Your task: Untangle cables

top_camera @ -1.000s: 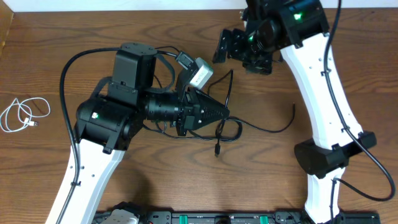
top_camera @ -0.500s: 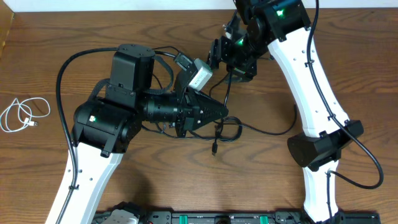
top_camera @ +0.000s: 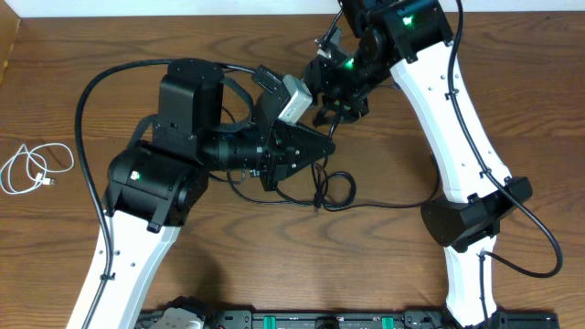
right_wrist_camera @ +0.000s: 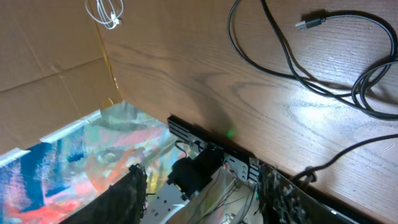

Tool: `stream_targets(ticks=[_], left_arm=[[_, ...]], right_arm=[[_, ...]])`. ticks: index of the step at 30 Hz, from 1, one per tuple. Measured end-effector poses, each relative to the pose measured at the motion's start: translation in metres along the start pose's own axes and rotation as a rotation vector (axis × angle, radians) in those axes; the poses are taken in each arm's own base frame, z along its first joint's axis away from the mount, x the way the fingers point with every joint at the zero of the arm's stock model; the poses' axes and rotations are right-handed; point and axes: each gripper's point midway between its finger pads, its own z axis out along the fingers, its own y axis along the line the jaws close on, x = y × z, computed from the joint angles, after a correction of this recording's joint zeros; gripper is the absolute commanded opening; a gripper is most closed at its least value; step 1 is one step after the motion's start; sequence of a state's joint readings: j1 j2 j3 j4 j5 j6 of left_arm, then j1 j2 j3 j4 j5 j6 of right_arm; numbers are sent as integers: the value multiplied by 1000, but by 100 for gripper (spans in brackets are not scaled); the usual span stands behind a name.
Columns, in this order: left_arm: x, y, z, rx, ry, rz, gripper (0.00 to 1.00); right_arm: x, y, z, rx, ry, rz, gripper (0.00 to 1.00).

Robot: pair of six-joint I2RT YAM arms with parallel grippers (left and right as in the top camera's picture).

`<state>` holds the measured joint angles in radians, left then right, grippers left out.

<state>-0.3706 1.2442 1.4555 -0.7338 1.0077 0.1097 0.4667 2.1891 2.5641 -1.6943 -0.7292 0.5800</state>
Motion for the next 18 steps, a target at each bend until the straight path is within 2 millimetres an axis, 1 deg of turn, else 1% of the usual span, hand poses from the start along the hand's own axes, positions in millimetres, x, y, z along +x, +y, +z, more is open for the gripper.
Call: stream_targets(ticks=[2, 4, 5, 6, 7, 11, 15, 18], left_arm=[[0, 7, -2, -51, 0, 3, 8], [0, 12, -4, -99, -2, 7, 7], [1, 15, -5, -121, 0, 4, 7], [2, 17, -6, -140, 4, -1, 7], [4, 21, -7, -163, 8, -11, 7], [14, 38, -11, -269, 40, -87, 7], [36, 60, -21, -422, 99, -214, 8], [61, 78, -36, -581, 160, -338, 7]], right_arm=[[-2, -2, 0, 12, -8, -6, 48], [-6, -9, 0, 51, -33, -10, 49], [-8, -13, -1, 74, -48, -11, 50], [-12, -18, -1, 103, -66, -11, 58], [-15, -23, -2, 131, -85, -11, 61], [-29, -44, -9, 263, -169, -16, 61], [-44, -67, -20, 409, -263, -16, 61], [-52, -79, -28, 490, -314, -16, 64]])
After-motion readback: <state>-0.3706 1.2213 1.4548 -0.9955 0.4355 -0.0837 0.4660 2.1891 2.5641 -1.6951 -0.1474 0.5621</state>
